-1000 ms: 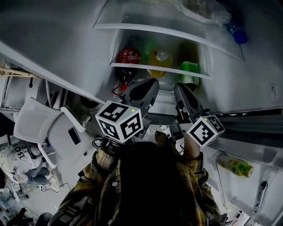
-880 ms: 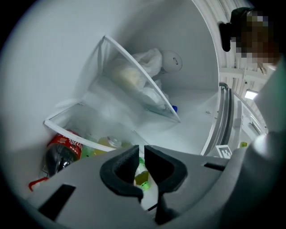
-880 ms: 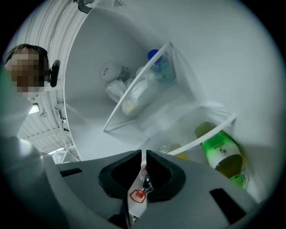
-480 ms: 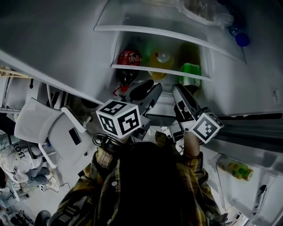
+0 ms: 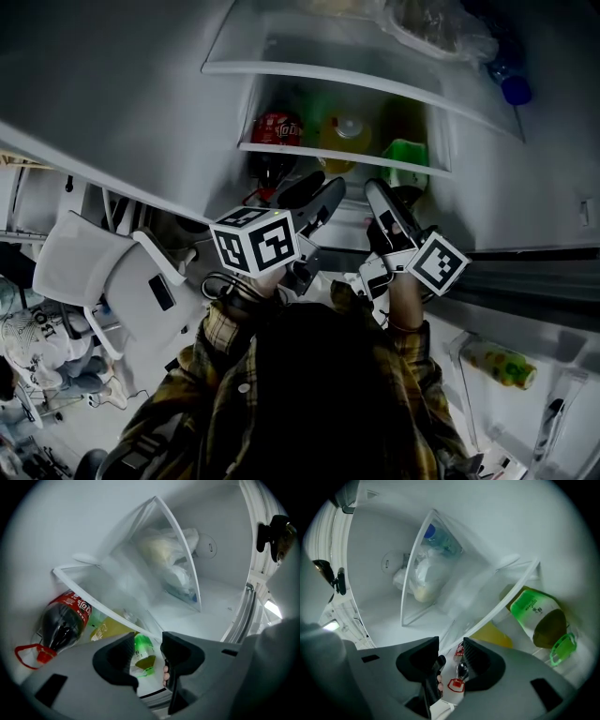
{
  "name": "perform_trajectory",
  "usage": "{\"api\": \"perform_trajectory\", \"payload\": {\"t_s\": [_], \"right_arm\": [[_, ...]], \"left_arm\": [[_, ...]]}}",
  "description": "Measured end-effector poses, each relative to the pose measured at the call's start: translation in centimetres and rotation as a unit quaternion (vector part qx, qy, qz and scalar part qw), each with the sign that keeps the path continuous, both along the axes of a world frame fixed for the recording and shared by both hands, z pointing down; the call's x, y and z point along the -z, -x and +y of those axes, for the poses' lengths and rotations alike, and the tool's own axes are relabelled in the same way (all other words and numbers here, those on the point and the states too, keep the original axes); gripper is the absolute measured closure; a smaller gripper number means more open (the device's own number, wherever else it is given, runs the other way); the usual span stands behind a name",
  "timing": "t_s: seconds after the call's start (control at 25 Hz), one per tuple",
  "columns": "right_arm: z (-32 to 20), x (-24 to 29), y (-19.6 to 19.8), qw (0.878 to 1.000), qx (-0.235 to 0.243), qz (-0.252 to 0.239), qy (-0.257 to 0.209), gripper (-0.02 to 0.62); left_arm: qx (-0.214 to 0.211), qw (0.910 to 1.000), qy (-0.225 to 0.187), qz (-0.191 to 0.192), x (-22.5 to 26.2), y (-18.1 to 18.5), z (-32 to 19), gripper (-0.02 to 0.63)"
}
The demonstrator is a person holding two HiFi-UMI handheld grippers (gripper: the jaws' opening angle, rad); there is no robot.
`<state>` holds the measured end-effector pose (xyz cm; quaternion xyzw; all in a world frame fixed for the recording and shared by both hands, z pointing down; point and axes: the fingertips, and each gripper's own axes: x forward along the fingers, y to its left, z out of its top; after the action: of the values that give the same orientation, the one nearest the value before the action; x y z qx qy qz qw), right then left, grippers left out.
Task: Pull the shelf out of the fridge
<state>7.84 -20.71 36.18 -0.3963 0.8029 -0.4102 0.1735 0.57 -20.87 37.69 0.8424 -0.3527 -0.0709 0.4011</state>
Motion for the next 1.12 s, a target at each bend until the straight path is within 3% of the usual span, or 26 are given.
{"api": "perform_trajectory", "payload": {"t_s": [0.32,0.96,1.12], "right_arm": [[-1.2,-1.2,-0.1,0.999,0.004,-0.033,0.022,0.445],[-4.1,-4.0,-0.1,0.994,0.006,-0.086,0.073,0.445],[-4.8,-3.9,-0.2,0.994,0.013,-0.086,0.067,0.445]], "left_arm": [[0.004,0.9995,0.027,0.013,-1.5,0.0,-1.5,0.430],[0.034,0.9971,0.042,0.054,-1.7,-0.1,-4.7,0.430],[0.037,0.9968,0.044,0.055,-2.0,-0.2,-5.2,0.430]]}}
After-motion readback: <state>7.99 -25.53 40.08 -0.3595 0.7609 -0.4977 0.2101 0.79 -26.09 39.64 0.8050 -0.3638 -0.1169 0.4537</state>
